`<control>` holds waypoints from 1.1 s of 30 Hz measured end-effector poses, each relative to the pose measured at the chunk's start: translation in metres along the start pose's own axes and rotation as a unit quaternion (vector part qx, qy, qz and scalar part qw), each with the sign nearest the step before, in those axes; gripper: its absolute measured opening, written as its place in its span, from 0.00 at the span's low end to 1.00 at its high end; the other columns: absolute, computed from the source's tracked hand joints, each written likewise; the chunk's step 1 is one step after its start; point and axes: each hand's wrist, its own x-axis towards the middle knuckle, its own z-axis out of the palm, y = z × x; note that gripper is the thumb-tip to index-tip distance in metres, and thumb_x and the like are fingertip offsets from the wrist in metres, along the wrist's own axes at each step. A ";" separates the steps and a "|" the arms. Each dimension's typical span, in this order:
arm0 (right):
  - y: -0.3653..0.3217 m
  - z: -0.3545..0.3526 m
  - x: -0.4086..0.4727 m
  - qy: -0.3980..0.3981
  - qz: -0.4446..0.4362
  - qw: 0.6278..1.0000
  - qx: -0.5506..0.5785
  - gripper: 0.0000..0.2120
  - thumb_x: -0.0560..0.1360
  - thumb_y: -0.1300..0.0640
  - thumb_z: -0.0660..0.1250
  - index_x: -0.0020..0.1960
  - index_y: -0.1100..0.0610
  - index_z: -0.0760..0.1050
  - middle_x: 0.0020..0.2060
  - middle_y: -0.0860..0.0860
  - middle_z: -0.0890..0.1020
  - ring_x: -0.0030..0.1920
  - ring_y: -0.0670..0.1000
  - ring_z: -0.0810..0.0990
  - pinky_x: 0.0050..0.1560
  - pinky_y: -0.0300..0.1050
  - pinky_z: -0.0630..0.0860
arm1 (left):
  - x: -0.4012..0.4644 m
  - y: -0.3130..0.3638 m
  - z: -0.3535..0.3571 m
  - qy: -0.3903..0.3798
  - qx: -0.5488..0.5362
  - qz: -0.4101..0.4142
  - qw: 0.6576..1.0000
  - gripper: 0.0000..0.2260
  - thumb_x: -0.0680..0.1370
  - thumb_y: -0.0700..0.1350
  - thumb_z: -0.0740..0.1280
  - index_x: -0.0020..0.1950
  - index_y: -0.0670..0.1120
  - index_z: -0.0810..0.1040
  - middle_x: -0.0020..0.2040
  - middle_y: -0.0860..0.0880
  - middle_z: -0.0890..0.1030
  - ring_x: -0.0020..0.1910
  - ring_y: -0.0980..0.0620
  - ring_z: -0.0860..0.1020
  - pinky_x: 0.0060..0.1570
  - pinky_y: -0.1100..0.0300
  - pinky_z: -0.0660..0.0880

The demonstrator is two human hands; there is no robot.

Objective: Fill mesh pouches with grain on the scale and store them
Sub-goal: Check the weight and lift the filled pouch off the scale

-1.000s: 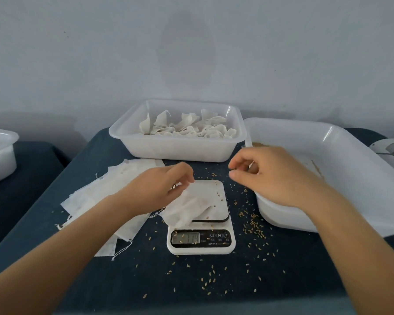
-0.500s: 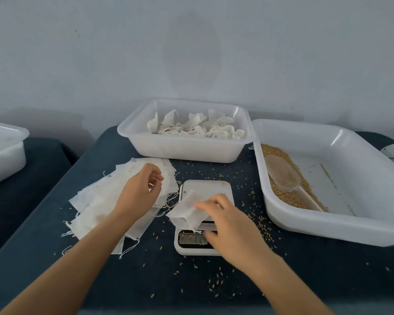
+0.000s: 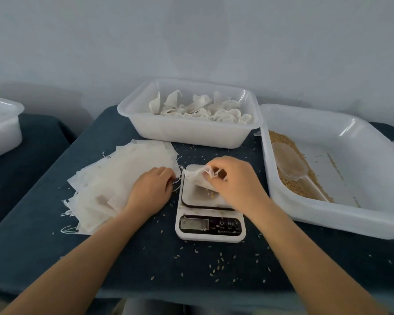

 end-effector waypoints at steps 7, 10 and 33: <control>0.001 -0.018 0.022 0.041 0.046 0.993 0.099 0.07 0.75 0.53 0.69 0.38 0.48 0.75 0.30 0.42 0.75 0.34 0.33 0.73 0.36 0.24 0.67 | -0.002 0.003 -0.002 -0.005 0.004 -0.001 1.000 0.06 0.77 0.40 0.61 0.51 0.44 0.77 0.48 0.46 0.80 0.47 0.45 0.75 0.45 0.54 0.70; -0.001 -0.022 0.025 0.043 0.061 0.990 0.121 0.06 0.75 0.53 0.68 0.42 0.55 0.78 0.33 0.46 0.78 0.34 0.40 0.74 0.35 0.32 0.69 | -0.002 0.004 -0.003 -0.004 0.003 -0.007 1.000 0.06 0.77 0.40 0.61 0.51 0.44 0.77 0.49 0.46 0.79 0.48 0.45 0.75 0.46 0.54 0.70; -0.005 -0.032 0.024 0.014 0.047 0.995 0.089 0.08 0.75 0.54 0.67 0.44 0.58 0.78 0.34 0.49 0.76 0.34 0.43 0.72 0.35 0.31 0.68 | -0.003 0.007 -0.006 -0.003 0.009 -0.013 1.000 0.05 0.76 0.40 0.62 0.50 0.45 0.77 0.47 0.47 0.79 0.46 0.46 0.74 0.43 0.57 0.67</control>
